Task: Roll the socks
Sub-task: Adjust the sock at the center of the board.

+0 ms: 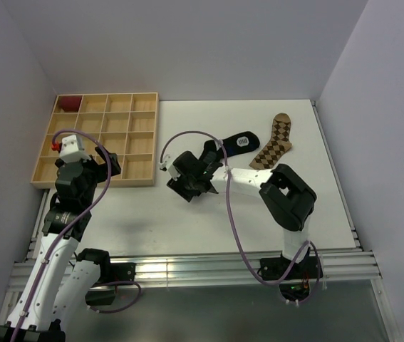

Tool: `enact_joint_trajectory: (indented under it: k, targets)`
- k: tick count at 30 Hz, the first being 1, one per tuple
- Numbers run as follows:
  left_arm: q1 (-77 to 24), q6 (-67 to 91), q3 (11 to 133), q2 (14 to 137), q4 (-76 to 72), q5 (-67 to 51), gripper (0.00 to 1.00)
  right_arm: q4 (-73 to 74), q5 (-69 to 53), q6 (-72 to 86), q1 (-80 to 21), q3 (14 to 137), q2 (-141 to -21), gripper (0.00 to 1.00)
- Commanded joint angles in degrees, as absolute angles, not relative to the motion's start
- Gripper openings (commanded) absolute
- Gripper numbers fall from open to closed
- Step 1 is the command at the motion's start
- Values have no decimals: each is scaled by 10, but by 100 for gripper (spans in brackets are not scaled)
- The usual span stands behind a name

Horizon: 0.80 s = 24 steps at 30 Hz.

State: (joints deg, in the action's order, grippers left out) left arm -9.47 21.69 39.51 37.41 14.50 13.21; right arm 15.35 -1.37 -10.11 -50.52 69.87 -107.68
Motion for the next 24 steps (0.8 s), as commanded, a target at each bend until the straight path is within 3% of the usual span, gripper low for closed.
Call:
enact_joint_trajectory:
  k: [1,9,24]
  targets:
    - [-98,210,394,363,137,141,100,133,-1,-85,-524,713,-1063,56]
    - [-98,211,391,359,136,141,100,108,84,-101,-524,634,-991,57]
    - [-98,212,389,359,136,141,99,92,77,-114,-524,616,-1028,55]
